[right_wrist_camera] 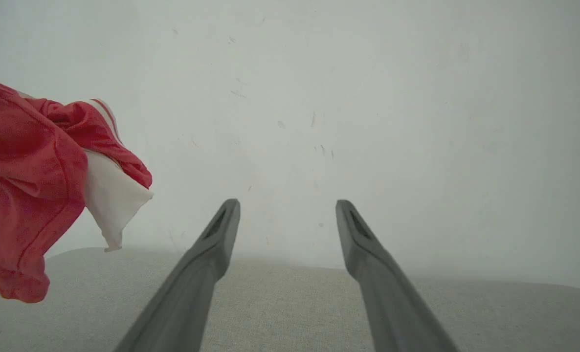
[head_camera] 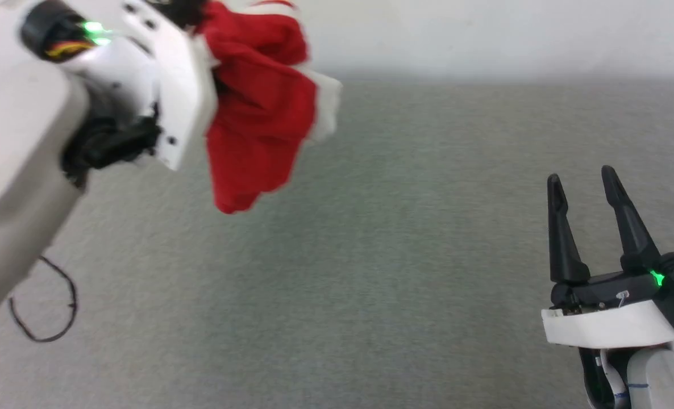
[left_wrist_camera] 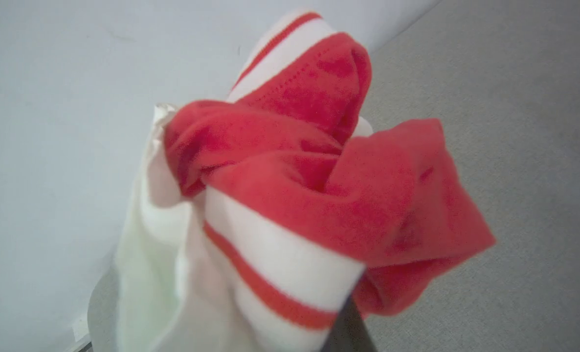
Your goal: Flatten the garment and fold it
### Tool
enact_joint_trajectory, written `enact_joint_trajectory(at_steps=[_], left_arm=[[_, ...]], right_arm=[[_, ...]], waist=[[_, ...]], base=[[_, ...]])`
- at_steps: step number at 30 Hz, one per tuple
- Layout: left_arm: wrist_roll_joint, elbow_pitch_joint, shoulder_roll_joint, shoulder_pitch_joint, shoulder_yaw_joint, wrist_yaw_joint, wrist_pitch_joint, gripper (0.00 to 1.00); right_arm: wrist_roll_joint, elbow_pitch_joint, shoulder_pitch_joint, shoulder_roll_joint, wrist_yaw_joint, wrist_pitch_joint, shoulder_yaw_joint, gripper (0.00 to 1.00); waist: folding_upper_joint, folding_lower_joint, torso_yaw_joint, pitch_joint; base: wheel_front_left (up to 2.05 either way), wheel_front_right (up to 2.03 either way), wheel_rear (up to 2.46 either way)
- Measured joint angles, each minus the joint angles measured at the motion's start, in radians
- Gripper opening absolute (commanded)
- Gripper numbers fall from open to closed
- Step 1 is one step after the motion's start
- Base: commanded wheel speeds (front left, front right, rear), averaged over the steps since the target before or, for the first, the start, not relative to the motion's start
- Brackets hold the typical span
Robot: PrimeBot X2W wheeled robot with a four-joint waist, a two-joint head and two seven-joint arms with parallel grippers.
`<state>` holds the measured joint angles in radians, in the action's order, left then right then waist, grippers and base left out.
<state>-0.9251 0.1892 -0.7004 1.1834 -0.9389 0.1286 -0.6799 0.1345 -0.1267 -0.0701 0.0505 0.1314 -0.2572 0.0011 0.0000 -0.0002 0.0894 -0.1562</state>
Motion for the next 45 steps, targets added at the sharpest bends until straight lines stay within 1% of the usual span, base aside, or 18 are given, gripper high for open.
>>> enact_joint_trajectory(at_steps=[4,7,13,15,17,20,25,28,30,31,32,33,36,40,41,43,45], left_arm=[[-0.02,-0.016,0.048,0.03,-0.078,0.0,0.032,0.0],[-0.036,-0.009,0.096,0.043,-0.138,0.0,0.056,0.0],[-0.073,0.051,0.175,0.041,-0.283,0.002,0.088,0.0],[-0.084,0.068,0.195,0.019,-0.31,0.002,0.096,0.0],[-0.073,0.089,0.209,-0.009,-0.328,0.002,0.093,0.0],[-0.055,0.125,0.219,-0.071,-0.335,0.002,0.088,0.0],[0.063,0.135,0.226,-0.208,-0.331,0.001,0.01,0.0],[0.1,0.118,0.233,-0.223,-0.312,0.001,-0.018,0.0],[0.1,0.123,0.239,-0.224,-0.309,0.001,-0.003,0.0],[0.109,0.135,0.241,-0.224,-0.311,0.002,0.025,0.0],[0.108,0.153,0.246,-0.223,-0.314,0.002,0.064,0.8],[0.107,0.165,0.253,-0.224,-0.318,0.002,0.105,1.0],[0.094,0.204,0.267,-0.225,-0.328,0.002,0.231,1.0],[0.076,0.23,0.273,-0.225,-0.276,0.002,0.418,1.0],[0.076,0.232,0.276,-0.225,-0.257,-0.004,0.462,1.0],[0.086,0.233,0.277,-0.225,-0.229,-0.03,0.54,1.0],[0.11,0.233,0.274,-0.225,-0.205,-0.072,0.616,1.0]], right_arm=[[0.005,-0.002,0.004,0.0,0.0,0.0,0.002,1.0],[0.018,-0.004,0.004,0.001,0.0,0.0,0.001,1.0],[0.036,-0.007,0.003,0.001,0.0,0.0,-0.003,1.0],[0.042,-0.009,0.001,0.001,0.0,0.0,-0.002,1.0],[0.048,-0.012,-0.007,0.002,0.0,0.0,-0.005,1.0],[0.052,-0.016,-0.013,0.002,0.0,0.0,-0.007,1.0],[0.052,-0.016,-0.027,0.002,0.0,0.0,-0.008,1.0],[0.051,-0.015,-0.032,0.002,0.0,0.0,-0.006,1.0],[0.048,-0.014,-0.033,0.002,0.0,0.0,-0.003,1.0],[0.042,-0.014,-0.033,0.002,0.0,0.0,0.001,1.0],[0.038,-0.014,-0.033,0.001,0.0,0.0,0.002,1.0],[0.034,-0.013,-0.033,0.001,0.0,0.0,0.001,1.0],[0.022,-0.007,-0.027,0.002,0.0,0.0,0.0,1.0],[0.008,-0.001,0.006,0.002,0.0,0.0,-0.011,1.0],[0.003,-0.001,0.016,0.002,0.0,0.0,-0.014,1.0],[-0.006,-0.001,0.027,0.002,0.0,0.0,-0.02,1.0],[-0.012,-0.002,0.034,0.002,0.0,0.0,-0.024,1.0]], waist=[[0.0,0.0001,-0.075,0.01],[0.0,0.0001,-0.136,0.008],[0.0,0.0002,-0.251,-0.008],[0.0,0.0002,-0.284,-0.018],[0.0,0.0002,-0.311,-0.031],[0.0,0.0002,-0.338,-0.06],[0.0,0.0003,-0.358,-0.104],[0.0,0.0002,-0.357,-0.119],[0.0,0.0002,-0.35,-0.121],[0.0,0.0002,-0.346,-0.12],[0.0,0.0002,-0.343,-0.117],[0.0,0.0003,-0.339,-0.111],[0.0,0.0003,-0.328,-0.085],[0.0,0.0002,-0.306,-0.037],[0.0,0.0001,-0.299,-0.025],[0.0,0.0,-0.281,-0.005],[0.0,0.0001,-0.258,0.01]], base=[[0.0,0.0,0.0],[0.0,0.0,0.0],[0.0,0.0,0.0],[0.0,0.0,0.0],[0.0,0.0,0.0],[0.0,0.0,0.0],[0.0,0.0,0.0],[0.0,0.0,0.0],[0.0,0.0,0.0],[0.0,0.0,0.0],[0.0,0.0,0.0],[0.0,0.0,0.0],[0.0,0.0,0.0],[0.0,0.0,0.0],[0.0,0.0,0.0],[0.0,0.0,0.0],[0.0,0.0,0.0]])
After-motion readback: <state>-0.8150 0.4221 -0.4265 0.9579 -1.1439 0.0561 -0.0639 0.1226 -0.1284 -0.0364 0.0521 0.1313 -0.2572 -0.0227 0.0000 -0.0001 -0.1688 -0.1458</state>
